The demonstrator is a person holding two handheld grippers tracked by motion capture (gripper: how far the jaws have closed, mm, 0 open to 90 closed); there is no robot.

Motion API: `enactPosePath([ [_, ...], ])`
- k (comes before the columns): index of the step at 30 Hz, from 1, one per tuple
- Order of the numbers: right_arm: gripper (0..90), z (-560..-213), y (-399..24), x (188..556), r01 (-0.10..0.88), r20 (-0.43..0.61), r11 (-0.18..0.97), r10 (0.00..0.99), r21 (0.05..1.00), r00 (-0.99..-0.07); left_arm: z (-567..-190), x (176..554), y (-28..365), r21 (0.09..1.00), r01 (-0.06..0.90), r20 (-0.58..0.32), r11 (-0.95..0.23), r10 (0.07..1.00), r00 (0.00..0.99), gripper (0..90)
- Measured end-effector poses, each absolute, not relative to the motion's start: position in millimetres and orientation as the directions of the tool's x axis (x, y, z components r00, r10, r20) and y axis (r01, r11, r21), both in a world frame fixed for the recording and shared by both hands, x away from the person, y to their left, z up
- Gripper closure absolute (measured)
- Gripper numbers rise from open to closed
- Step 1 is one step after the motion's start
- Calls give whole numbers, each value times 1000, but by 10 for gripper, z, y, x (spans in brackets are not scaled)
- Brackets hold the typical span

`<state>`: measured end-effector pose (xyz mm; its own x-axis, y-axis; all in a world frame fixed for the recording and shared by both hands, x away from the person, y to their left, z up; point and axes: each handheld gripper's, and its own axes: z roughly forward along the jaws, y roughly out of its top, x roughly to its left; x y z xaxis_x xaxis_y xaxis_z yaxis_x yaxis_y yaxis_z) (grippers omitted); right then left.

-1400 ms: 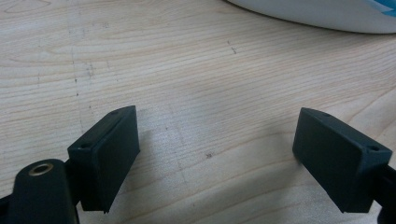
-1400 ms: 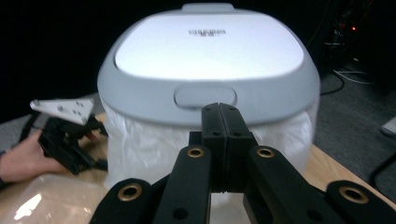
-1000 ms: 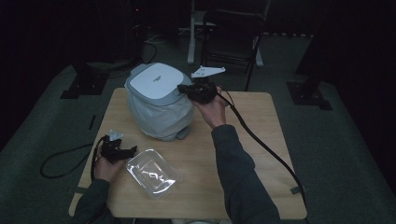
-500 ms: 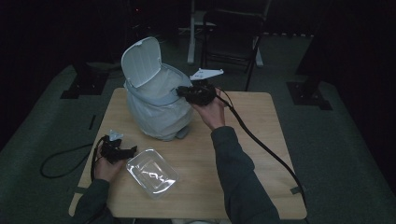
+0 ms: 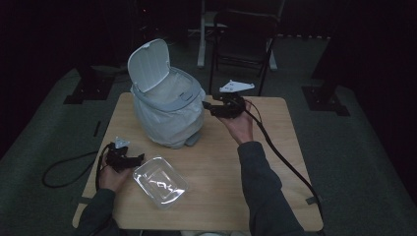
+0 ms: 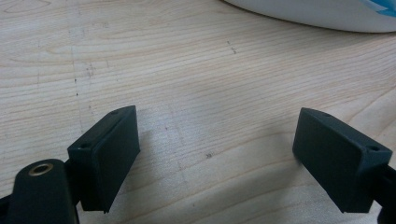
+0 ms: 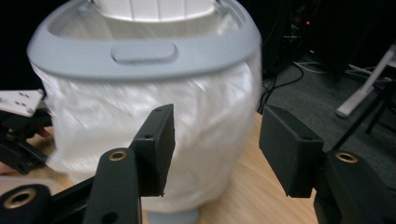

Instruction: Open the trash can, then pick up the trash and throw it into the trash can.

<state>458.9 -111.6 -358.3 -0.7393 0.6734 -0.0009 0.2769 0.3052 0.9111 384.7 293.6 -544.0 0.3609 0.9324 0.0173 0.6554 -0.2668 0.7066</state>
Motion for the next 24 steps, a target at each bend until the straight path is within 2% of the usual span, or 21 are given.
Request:
enactPosePath([
  [12,396,-3879,-1433,4502,291,-51,342,721,893,-691,-5440,3847,2936,706,656,16,-267,932,362,155],
  [24,384,-4516,-1864,4398,391,-76,394,779,832,-622,-5439,3847,2937,704,658,16,-267,932,361,156],
])
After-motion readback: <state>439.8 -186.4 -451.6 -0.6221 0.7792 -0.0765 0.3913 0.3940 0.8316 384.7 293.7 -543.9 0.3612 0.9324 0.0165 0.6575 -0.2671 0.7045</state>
